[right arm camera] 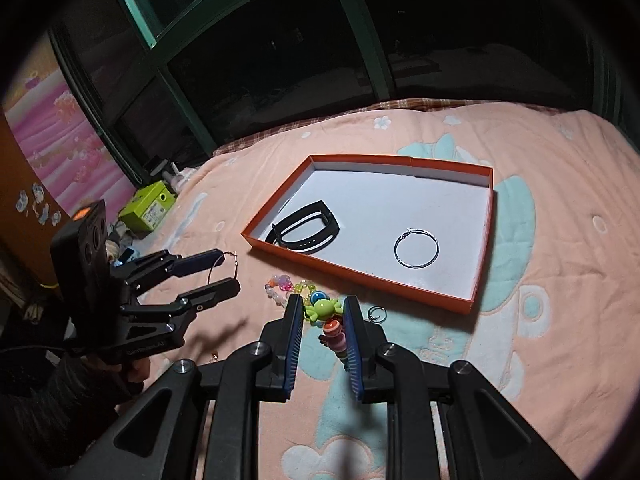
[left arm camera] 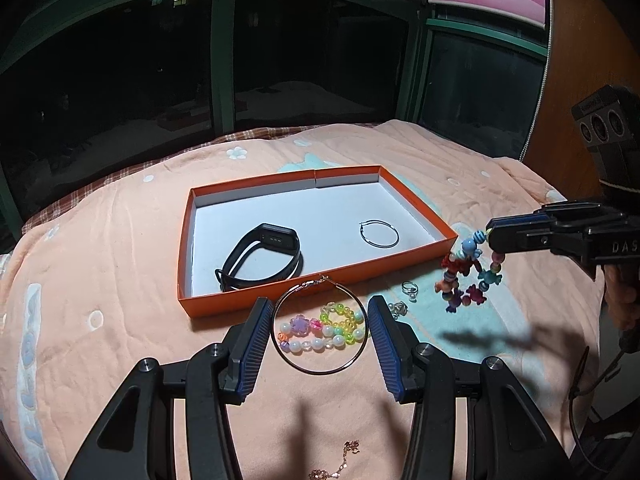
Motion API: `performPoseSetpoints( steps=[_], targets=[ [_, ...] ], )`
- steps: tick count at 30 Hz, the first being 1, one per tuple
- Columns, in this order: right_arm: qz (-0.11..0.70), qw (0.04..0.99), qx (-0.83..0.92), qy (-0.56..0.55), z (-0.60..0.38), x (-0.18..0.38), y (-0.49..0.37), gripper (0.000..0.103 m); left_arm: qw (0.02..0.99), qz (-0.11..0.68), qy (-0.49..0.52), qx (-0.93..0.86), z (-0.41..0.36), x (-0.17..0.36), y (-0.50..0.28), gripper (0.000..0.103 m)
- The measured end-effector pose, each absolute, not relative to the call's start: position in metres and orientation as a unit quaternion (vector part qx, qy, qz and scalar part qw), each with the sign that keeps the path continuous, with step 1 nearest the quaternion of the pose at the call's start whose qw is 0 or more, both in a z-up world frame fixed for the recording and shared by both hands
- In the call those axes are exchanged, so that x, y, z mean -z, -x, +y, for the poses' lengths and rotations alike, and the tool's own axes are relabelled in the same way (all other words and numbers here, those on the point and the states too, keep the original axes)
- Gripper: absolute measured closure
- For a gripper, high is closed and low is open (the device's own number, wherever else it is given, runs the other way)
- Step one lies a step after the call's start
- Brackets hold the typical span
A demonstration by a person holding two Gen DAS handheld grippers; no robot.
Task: Organize jewelry
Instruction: 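Carry the bracelet over the tray with the right gripper while the left grasps the large silver hoop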
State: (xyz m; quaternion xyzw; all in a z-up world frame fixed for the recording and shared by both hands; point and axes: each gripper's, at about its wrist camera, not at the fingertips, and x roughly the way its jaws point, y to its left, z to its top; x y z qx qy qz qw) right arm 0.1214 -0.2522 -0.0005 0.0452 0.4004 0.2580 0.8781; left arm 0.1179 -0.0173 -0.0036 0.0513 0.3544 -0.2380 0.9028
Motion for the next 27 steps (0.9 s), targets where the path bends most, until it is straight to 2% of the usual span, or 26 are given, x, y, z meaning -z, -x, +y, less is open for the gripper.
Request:
performPoseSetpoints(
  steps=[14, 27],
  targets=[
    [0.468, 0.822, -0.324, 0.008, -0.203, 0.049, -0.096, 0.08, 0.903, 0.358, -0.052, 0.233, -0.012, 0.006, -0.12, 0.05],
    [0.452, 0.846, -0.281, -0.034, -0.233, 0.033, -0.121, 0.08, 0.902, 0.361, -0.051, 0.232, -0.011, 0.009, -0.124, 0.05]
  ],
)
